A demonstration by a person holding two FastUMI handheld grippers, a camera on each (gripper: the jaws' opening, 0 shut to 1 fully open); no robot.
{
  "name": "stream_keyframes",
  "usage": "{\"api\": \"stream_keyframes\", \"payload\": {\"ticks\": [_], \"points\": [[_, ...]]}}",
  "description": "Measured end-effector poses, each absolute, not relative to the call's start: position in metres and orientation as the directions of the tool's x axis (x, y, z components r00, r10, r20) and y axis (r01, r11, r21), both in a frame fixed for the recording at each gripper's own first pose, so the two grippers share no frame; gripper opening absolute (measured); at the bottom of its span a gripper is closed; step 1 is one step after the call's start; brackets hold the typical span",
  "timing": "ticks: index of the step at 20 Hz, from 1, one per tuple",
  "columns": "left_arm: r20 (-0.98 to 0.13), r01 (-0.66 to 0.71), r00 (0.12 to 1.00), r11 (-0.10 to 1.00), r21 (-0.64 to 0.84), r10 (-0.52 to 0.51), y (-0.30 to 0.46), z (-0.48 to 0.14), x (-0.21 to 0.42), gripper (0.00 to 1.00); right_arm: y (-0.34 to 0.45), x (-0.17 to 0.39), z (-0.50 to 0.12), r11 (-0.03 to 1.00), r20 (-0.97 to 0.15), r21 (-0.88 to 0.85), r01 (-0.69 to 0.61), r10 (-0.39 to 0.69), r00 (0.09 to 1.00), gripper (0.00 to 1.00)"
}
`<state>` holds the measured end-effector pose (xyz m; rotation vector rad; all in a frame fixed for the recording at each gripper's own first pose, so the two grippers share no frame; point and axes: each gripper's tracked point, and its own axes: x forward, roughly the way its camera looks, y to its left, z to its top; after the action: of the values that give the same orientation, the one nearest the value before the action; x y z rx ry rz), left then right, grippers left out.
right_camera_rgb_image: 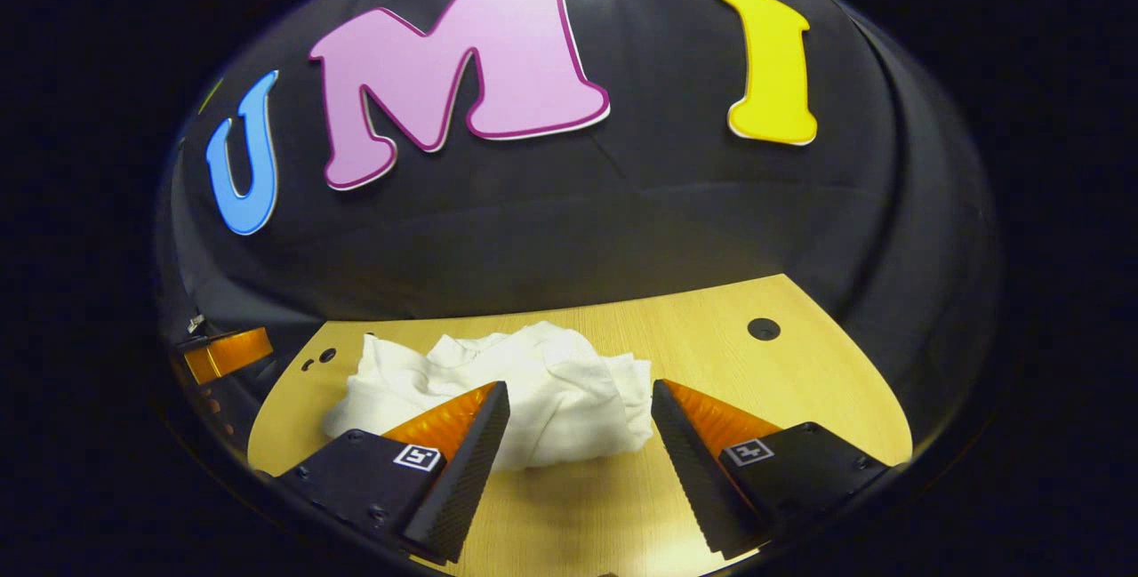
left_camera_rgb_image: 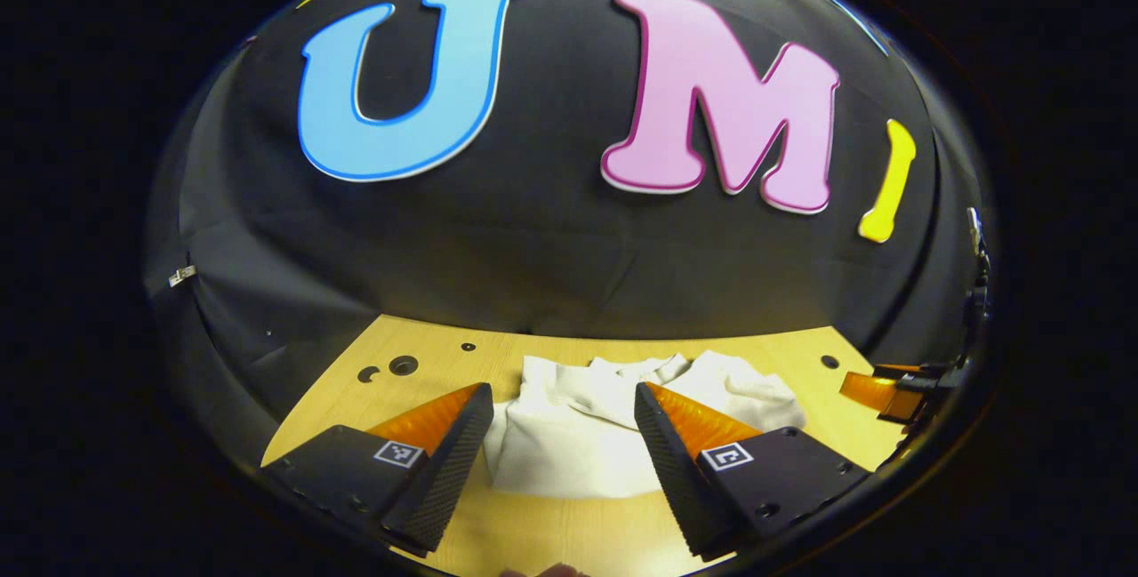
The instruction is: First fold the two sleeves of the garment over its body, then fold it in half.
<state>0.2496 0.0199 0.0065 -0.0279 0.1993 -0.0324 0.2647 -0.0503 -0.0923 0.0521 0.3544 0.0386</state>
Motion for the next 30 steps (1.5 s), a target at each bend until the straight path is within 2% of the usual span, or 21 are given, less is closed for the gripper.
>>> {"api": "stream_keyframes", "payload": {"ticks": [6, 9, 12, 18, 25, 30], "points": [[-0.102, 0.055, 0.994, 0.995, 0.079, -0.047, 0.026, 0.035, 0.137, 0.98, -0.046, 0.161, -0.056, 0.999, -0.300, 0.046, -0.019, 0.032, 0.953, 0.98], [-0.087, 0.082, 0.993, 0.996, 0.045, -0.078, 0.018, 0.035, 0.064, 0.97, -0.040, 0.100, -0.040, 0.997, -0.274, 0.075, -0.023, 0.043, 0.961, 0.98], [-0.068, 0.077, 0.995, 0.997, 0.005, -0.076, 0.026, 0.035, 0.018, 0.97, -0.037, 0.058, -0.034, 0.996, -0.266, 0.082, -0.046, 0.066, 0.962, 0.98], [-0.022, 0.039, 0.999, 0.998, 0.056, -0.038, 0.046, 0.025, -0.061, 0.97, -0.023, -0.033, -0.038, 0.992, -0.276, 0.002, -0.124, 0.120, 0.954, 0.98], [0.015, 0.035, 0.999, 0.998, -0.046, -0.034, 0.044, -0.003, -0.122, 0.97, 0.003, -0.094, -0.032, 0.988, -0.194, 0.048, -0.148, 0.155, 0.969, 0.98], [0.003, -0.002, 1.000, 0.997, -0.080, 0.003, 0.041, -0.019, -0.135, 0.97, 0.023, -0.111, -0.043, 0.977, -0.205, -0.034, -0.210, 0.199, 0.958, 0.98]]}}
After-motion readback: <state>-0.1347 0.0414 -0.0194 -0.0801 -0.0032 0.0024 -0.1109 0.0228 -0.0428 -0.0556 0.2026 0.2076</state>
